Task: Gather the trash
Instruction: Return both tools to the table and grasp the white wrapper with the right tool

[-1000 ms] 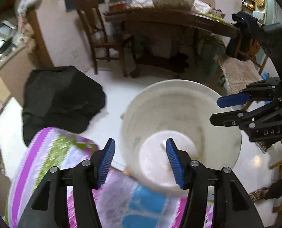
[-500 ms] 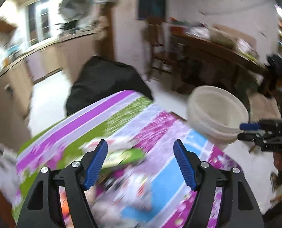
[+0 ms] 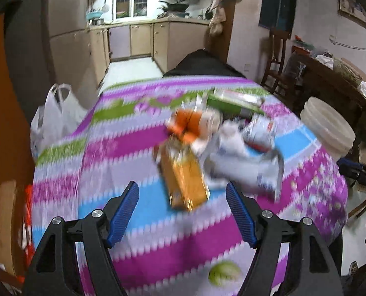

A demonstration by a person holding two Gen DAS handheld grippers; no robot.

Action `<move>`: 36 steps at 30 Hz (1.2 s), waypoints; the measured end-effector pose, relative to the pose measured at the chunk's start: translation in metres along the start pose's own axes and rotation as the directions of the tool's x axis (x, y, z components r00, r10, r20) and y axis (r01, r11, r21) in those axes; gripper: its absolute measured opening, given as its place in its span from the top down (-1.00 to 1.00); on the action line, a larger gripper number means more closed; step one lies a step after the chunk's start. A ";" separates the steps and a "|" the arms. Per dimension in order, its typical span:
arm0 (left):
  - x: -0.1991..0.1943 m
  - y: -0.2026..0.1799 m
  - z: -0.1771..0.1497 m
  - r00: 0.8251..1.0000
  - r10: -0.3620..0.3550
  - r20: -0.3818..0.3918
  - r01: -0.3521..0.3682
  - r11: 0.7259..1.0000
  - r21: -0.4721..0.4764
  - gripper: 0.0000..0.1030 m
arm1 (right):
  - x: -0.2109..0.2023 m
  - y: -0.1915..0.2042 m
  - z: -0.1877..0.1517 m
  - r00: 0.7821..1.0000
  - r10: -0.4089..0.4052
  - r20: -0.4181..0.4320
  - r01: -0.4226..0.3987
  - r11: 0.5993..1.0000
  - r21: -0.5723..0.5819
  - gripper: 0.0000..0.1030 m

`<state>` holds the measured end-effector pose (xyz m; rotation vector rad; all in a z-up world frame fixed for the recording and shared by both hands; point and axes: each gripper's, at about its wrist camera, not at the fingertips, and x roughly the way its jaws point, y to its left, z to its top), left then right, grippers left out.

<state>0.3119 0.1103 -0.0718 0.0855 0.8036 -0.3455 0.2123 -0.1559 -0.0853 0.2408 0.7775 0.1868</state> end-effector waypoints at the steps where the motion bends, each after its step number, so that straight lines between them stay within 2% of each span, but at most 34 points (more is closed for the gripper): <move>1: 0.001 -0.004 -0.008 1.000 -0.001 -0.010 0.001 1.000 -0.006 -0.42 | 0.001 0.007 -0.005 1.000 -0.001 0.004 0.001 1.000 -0.019 0.16; 4: 0.009 -0.011 -0.028 1.000 -0.003 -0.028 0.003 1.000 -0.007 -0.42 | 0.005 0.029 -0.016 0.999 0.045 0.018 -0.043 0.995 -0.094 0.16; 7: 0.017 -0.011 -0.034 1.000 0.007 -0.028 -0.007 1.000 0.001 -0.42 | 0.013 0.060 -0.014 0.997 0.075 0.035 -0.064 0.966 -0.250 0.14; 8: 0.019 -0.007 -0.032 1.000 0.012 -0.029 -0.012 1.000 -0.010 -0.42 | 0.018 0.073 -0.010 0.996 0.076 0.039 -0.059 0.945 -0.321 -0.02; 9: 0.020 0.001 -0.033 1.000 0.019 -0.024 -0.020 0.999 -0.032 -0.42 | 0.024 0.085 -0.005 0.996 0.075 0.040 -0.054 0.919 -0.392 -0.18; 10: 0.022 0.004 -0.030 1.000 0.022 -0.022 -0.023 0.998 -0.051 -0.42 | 0.030 0.096 -0.002 0.996 0.073 0.042 -0.046 0.892 -0.449 -0.44; 11: 0.024 0.008 -0.027 0.999 0.024 -0.021 -0.025 0.997 -0.076 -0.42 | 0.038 0.107 0.002 0.996 0.071 0.046 -0.037 0.856 -0.515 -0.56; 12: 0.026 0.018 -0.028 0.999 0.025 -0.024 -0.028 0.994 -0.110 -0.42 | 0.048 0.118 0.006 0.997 0.067 0.042 -0.030 0.814 -0.580 -0.56; 15: 0.032 0.037 -0.029 0.999 0.035 -0.035 -0.041 0.986 -0.164 -0.42 | 0.089 0.138 0.013 1.000 -0.011 0.003 0.010 0.701 -0.713 -0.57; 18: 0.037 0.052 -0.031 0.998 0.038 -0.040 -0.046 0.977 -0.208 -0.42 | 0.125 0.147 0.010 0.993 -0.114 0.001 0.068 0.581 -0.811 -0.56; 19: 0.038 0.056 -0.030 0.999 0.032 -0.038 -0.039 0.974 -0.222 -0.42 | 0.133 0.145 0.006 0.991 -0.136 0.003 0.078 0.554 -0.829 -0.47; 21: 0.039 0.058 -0.026 0.999 0.022 -0.033 -0.029 0.973 -0.231 -0.42 | 0.153 0.143 -0.004 0.981 -0.192 -0.026 0.075 0.496 -0.865 -0.12; 22: 0.041 0.058 -0.024 0.999 0.015 -0.032 -0.022 0.973 -0.231 -0.42 | 0.152 0.141 -0.006 0.986 -0.168 -0.018 0.070 0.502 -0.862 0.05; 23: 0.043 0.057 -0.022 0.999 0.009 -0.032 -0.016 0.974 -0.227 -0.42 | 0.154 0.140 -0.006 0.986 -0.159 -0.042 0.049 0.529 -0.847 0.17; 24: 0.044 0.055 -0.019 1.000 0.005 -0.031 -0.012 0.975 -0.220 -0.42 | 0.154 0.139 -0.004 0.986 -0.164 -0.028 0.068 0.552 -0.831 0.24; 25: 0.045 0.052 -0.018 1.000 0.002 -0.029 -0.008 0.977 -0.213 -0.42 | 0.150 0.138 -0.005 0.987 -0.159 -0.016 0.078 0.567 -0.820 0.39; 29: 0.044 0.035 -0.006 0.999 -0.041 -0.007 0.039 0.985 -0.168 -0.42 | 0.110 0.133 -0.009 0.997 -0.078 -0.015 0.042 0.679 -0.733 0.41; 31: 0.045 0.026 0.000 0.998 -0.056 -0.001 0.056 0.988 -0.143 -0.45 | 0.087 0.124 -0.015 0.999 -0.038 -0.030 0.009 0.748 -0.663 0.41; 33: 0.050 0.015 0.006 0.998 -0.060 -0.002 0.059 0.990 -0.124 -0.48 | 0.072 0.109 -0.018 0.999 -0.030 -0.032 0.006 0.815 -0.579 0.41; 36: 0.063 0.005 0.014 0.996 -0.082 -0.021 0.078 0.988 -0.133 -0.48 | 0.062 0.086 -0.018 0.998 -0.064 -0.024 0.047 0.899 -0.436 0.41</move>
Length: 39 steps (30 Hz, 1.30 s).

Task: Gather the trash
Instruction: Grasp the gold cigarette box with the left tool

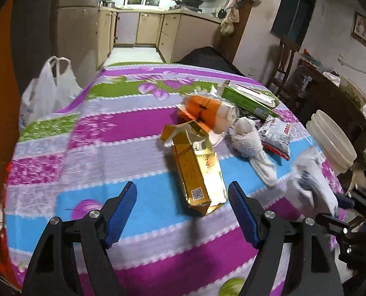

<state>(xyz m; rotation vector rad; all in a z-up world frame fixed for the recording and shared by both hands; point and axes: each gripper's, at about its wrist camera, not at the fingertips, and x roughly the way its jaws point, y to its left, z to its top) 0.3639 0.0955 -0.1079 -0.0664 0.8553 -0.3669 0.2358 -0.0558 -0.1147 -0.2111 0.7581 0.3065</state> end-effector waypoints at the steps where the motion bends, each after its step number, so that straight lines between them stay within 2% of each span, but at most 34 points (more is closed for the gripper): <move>1: 0.007 -0.007 0.004 1.000 -0.018 -0.014 0.018 1.000 -0.005 -0.49 | -0.003 -0.009 -0.005 1.000 -0.009 -0.004 0.009 0.999 0.053 0.41; 5: 0.026 -0.025 0.010 1.000 -0.003 -0.031 0.003 1.000 0.009 -0.53 | -0.010 -0.030 -0.023 0.999 -0.036 -0.009 0.037 0.981 0.188 0.41; 10: 0.057 -0.034 0.010 0.995 0.058 -0.079 -0.058 0.998 -0.006 -0.52 | -0.004 -0.037 -0.026 0.999 -0.052 -0.013 0.054 0.972 0.228 0.41; 11: 0.060 -0.034 0.008 0.993 0.081 -0.081 -0.082 0.997 -0.010 -0.46 | -0.002 -0.037 -0.026 0.999 -0.051 -0.013 0.052 0.971 0.233 0.41; 12: 0.061 -0.036 0.007 0.992 0.112 -0.062 -0.113 0.994 -0.001 -0.24 | 0.001 -0.039 -0.026 0.999 -0.049 -0.013 0.051 0.970 0.239 0.41; 14: 0.062 -0.037 0.005 0.989 0.139 -0.048 -0.138 0.990 0.014 -0.04 | 0.003 -0.038 -0.027 0.999 -0.039 -0.008 0.040 0.967 0.251 0.41; 15: 0.061 -0.037 0.003 0.990 0.134 -0.041 -0.134 0.991 0.011 -0.04 | 0.004 -0.038 -0.027 0.999 -0.034 -0.006 0.035 0.966 0.258 0.41; 21: 0.050 -0.033 -0.008 0.990 0.140 -0.021 -0.140 0.990 0.009 0.00 | 0.005 -0.043 -0.025 1.000 -0.015 0.005 0.013 0.960 0.281 0.41; 25: 0.030 -0.038 -0.011 0.986 0.163 0.018 -0.164 0.986 0.028 0.01 | 0.004 -0.046 -0.022 1.000 -0.014 0.012 0.010 0.956 0.294 0.41; 34: -0.005 -0.066 0.009 0.973 0.197 0.116 -0.206 0.976 0.068 0.01 | -0.008 -0.050 -0.016 0.999 -0.030 0.041 0.016 0.948 0.318 0.41; 39: -0.021 -0.076 0.020 0.975 0.169 0.142 -0.179 0.982 0.066 0.00 | -0.016 -0.053 -0.014 0.997 -0.044 0.062 0.022 0.945 0.325 0.41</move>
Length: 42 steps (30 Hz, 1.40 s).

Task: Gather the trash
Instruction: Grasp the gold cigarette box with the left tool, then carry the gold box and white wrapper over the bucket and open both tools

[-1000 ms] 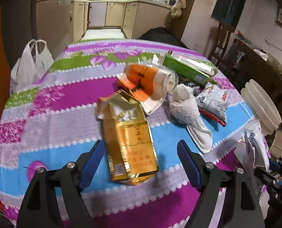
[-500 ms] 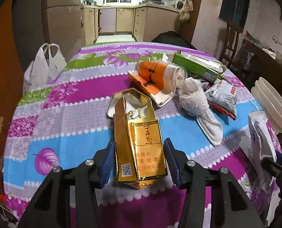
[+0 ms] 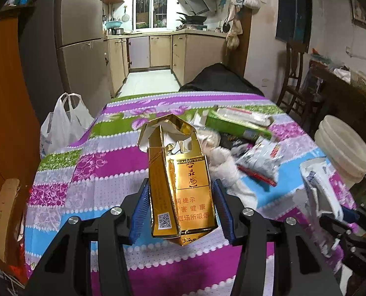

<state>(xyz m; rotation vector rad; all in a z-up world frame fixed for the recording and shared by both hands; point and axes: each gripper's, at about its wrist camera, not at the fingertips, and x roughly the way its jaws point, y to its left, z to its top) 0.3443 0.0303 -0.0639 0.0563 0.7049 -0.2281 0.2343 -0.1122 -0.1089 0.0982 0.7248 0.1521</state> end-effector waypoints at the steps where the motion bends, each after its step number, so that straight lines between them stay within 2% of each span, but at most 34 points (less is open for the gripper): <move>1: -0.003 -0.001 0.003 1.000 -0.004 0.008 0.004 1.000 -0.002 0.00 | -0.002 0.000 0.001 1.000 -0.004 0.006 0.004 1.000 0.002 0.41; 8: -0.017 -0.018 0.017 0.998 -0.028 0.056 0.027 0.999 0.022 0.00 | -0.010 -0.003 0.008 0.999 -0.005 0.034 0.005 1.000 0.007 0.41; 29: 0.019 -0.055 0.007 0.998 -0.059 -0.038 0.062 0.995 0.084 0.00 | -0.011 -0.016 0.000 0.999 -0.032 0.026 0.031 0.998 0.046 0.41; 42: 0.040 -0.094 0.038 0.997 -0.082 -0.001 0.081 0.985 0.151 0.00 | -0.016 -0.031 0.017 0.996 -0.073 0.044 0.072 0.997 0.025 0.41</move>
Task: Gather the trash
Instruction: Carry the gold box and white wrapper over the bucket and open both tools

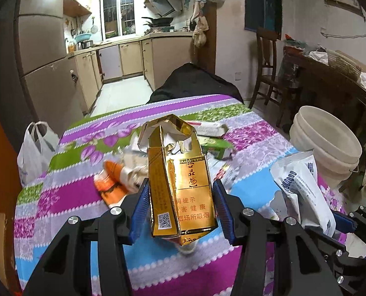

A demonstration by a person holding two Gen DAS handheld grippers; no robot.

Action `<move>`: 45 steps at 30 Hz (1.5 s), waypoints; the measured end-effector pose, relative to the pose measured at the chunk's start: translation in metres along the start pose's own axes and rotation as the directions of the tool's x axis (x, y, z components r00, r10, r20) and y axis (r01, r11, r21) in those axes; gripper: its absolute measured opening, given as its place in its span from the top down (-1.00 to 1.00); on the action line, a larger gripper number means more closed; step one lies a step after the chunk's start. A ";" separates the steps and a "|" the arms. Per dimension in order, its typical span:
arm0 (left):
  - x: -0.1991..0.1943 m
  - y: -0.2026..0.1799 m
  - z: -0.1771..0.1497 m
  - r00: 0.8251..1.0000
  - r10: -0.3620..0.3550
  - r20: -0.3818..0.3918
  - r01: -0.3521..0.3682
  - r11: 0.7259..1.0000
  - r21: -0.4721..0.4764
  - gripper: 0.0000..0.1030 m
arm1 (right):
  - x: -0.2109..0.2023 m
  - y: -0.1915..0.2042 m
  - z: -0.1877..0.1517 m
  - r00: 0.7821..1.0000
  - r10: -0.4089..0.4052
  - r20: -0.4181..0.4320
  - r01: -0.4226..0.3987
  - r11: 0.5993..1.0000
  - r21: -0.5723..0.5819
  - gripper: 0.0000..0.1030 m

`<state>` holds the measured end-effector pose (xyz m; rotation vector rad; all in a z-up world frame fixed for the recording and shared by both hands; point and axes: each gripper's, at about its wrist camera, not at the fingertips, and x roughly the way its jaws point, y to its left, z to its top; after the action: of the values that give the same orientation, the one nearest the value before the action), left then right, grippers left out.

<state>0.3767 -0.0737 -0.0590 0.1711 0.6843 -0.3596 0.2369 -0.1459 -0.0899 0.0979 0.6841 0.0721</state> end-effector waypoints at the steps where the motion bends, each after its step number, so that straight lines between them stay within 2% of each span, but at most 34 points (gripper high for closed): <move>1: 0.001 -0.003 0.002 1.000 -0.002 0.002 0.002 1.000 0.005 0.00 | 0.000 -0.003 0.002 1.000 -0.006 0.000 0.006 1.000 -0.001 0.41; 10: 0.011 -0.028 0.025 1.000 -0.012 0.008 0.012 0.997 0.073 0.00 | -0.004 -0.035 0.026 0.999 -0.042 -0.005 0.042 0.999 0.013 0.41; 16: 0.016 -0.044 0.047 0.999 -0.032 0.024 0.029 0.991 0.132 0.00 | -0.014 -0.058 0.050 0.999 -0.032 -0.029 0.032 0.999 0.017 0.41; 21: 0.026 -0.066 0.082 0.993 -0.119 0.000 0.117 0.975 0.189 0.00 | -0.030 -0.087 0.074 1.000 -0.008 -0.022 0.009 0.998 0.058 0.41; 24: 0.029 -0.090 0.107 0.985 -0.171 0.004 0.165 0.955 0.245 0.00 | -0.046 -0.117 0.094 0.999 -0.045 -0.009 0.046 0.994 0.098 0.41; 27: 0.034 -0.114 0.130 0.976 -0.219 0.017 0.205 0.935 0.290 -0.01 | -0.061 -0.159 0.114 0.991 -0.132 -0.032 0.135 0.981 0.141 0.41; 30: 0.049 -0.147 0.153 0.953 -0.302 -0.032 0.295 0.896 0.332 -0.01 | -0.065 -0.197 0.124 0.977 -0.188 -0.097 0.204 0.960 0.192 0.40; 33: 0.068 -0.183 0.171 0.916 -0.388 -0.096 0.395 0.842 0.368 -0.01 | -0.065 -0.226 0.127 0.962 -0.223 -0.159 0.255 0.939 0.230 0.40; 35: 0.082 -0.210 0.179 0.889 -0.436 -0.137 0.452 0.792 0.411 -0.01 | -0.064 -0.250 0.127 0.951 -0.231 -0.207 0.282 0.922 0.264 0.40; 36: 0.089 -0.226 0.183 0.872 -0.463 -0.160 0.483 0.758 0.438 -0.01 | -0.063 -0.260 0.127 0.944 -0.239 -0.228 0.298 0.914 0.275 0.40; 40: 0.116 -0.274 0.182 0.842 -0.493 -0.218 0.527 0.668 0.525 -0.01 | -0.056 -0.289 0.122 0.924 -0.249 -0.291 0.337 0.891 0.306 0.40; 42: 0.128 -0.293 0.182 0.812 -0.519 -0.267 0.572 0.618 0.540 -0.01 | -0.051 -0.300 0.119 0.913 -0.252 -0.320 0.353 0.882 0.313 0.40; 45: 0.143 -0.313 0.178 0.787 -0.534 -0.309 0.605 0.570 0.556 -0.01 | -0.049 -0.309 0.112 0.904 -0.249 -0.348 0.365 0.873 0.324 0.40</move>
<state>0.4648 -0.4501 -0.0268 0.6279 0.6916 -1.2383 0.2807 -0.4651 -0.0080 0.3581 1.0036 -0.3700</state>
